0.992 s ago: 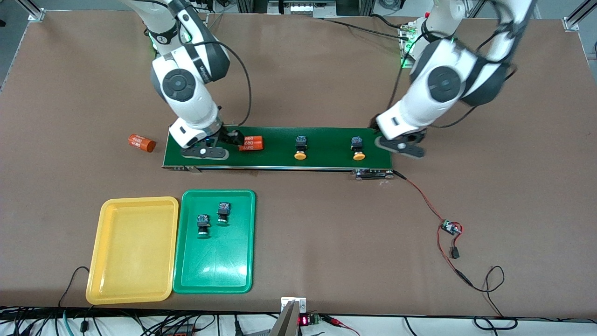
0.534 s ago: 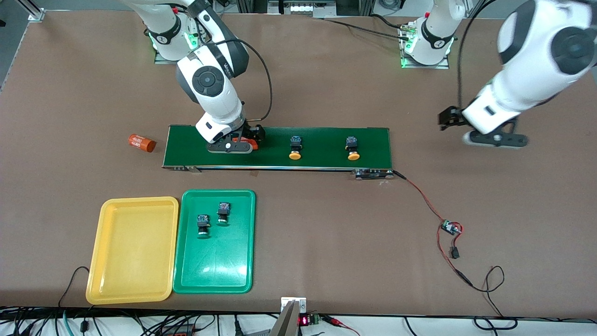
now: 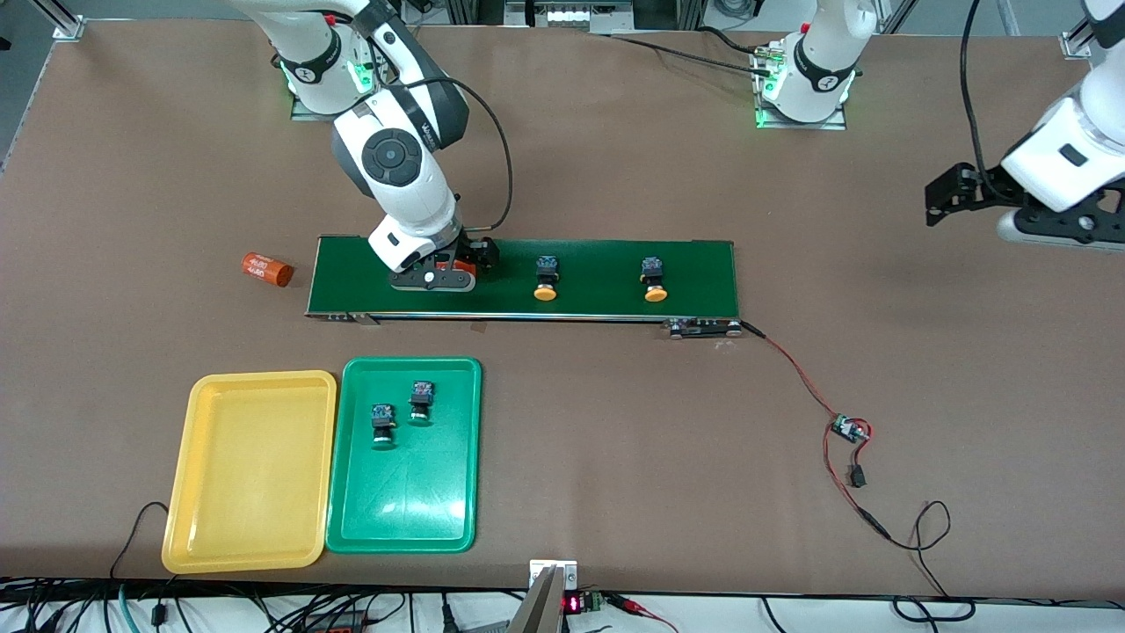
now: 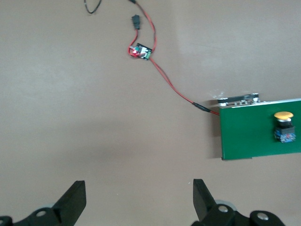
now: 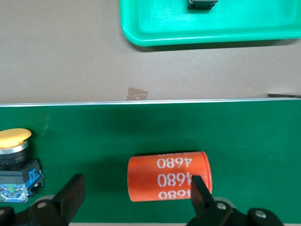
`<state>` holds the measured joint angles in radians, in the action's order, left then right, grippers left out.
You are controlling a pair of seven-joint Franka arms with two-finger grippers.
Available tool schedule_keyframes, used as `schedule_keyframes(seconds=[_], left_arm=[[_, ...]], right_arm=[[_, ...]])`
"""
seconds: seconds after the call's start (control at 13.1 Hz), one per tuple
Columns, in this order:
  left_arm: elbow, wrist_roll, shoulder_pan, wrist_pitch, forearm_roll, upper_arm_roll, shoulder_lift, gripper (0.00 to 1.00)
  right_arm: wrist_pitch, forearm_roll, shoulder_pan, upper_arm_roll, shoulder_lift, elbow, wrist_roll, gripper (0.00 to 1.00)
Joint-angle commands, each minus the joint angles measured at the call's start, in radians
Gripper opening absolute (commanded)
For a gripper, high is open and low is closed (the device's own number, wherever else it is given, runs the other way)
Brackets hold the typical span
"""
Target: Sort buttons by color to trays
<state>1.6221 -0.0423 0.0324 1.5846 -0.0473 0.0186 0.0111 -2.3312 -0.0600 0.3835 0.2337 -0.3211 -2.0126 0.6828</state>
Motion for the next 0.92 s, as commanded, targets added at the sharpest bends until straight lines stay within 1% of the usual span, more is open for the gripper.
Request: schedule_keyframes(seconds=[0.0, 0.15, 0.23, 0.46, 0.61, 0.84], left_arm=[[-0.019, -0.025, 0.024, 0.027, -0.025, -0.045, 0.023, 1.00], [0.013, -0.019, 0.018, 0.032, -0.022, -0.049, 0.004, 1.00], [0.015, -0.018, 0.012, 0.019, -0.022, -0.042, -0.002, 1.00], [0.001, -0.016, 0.015, 0.006, -0.019, -0.035, 0.000, 1.00], [-0.001, -0.016, 0.018, 0.008, -0.014, -0.035, -0.002, 1.00], [-0.004, -0.016, 0.023, 0.008, -0.014, -0.034, -0.002, 1.00]], right_arm=[[0.003, -0.014, -0.003, 0.004, -0.009, 0.014, 0.021, 1.00], [0.004, -0.008, -0.003, 0.004, -0.009, 0.014, 0.029, 1.00], [0.006, -0.007, -0.003, 0.004, -0.009, 0.014, 0.041, 1.00], [0.009, -0.006, 0.015, 0.006, -0.022, 0.012, 0.044, 1.00], [0.003, -0.006, 0.043, 0.006, -0.036, 0.014, 0.091, 1.00], [0.003, -0.006, 0.049, 0.006, -0.047, 0.029, 0.110, 1.00]])
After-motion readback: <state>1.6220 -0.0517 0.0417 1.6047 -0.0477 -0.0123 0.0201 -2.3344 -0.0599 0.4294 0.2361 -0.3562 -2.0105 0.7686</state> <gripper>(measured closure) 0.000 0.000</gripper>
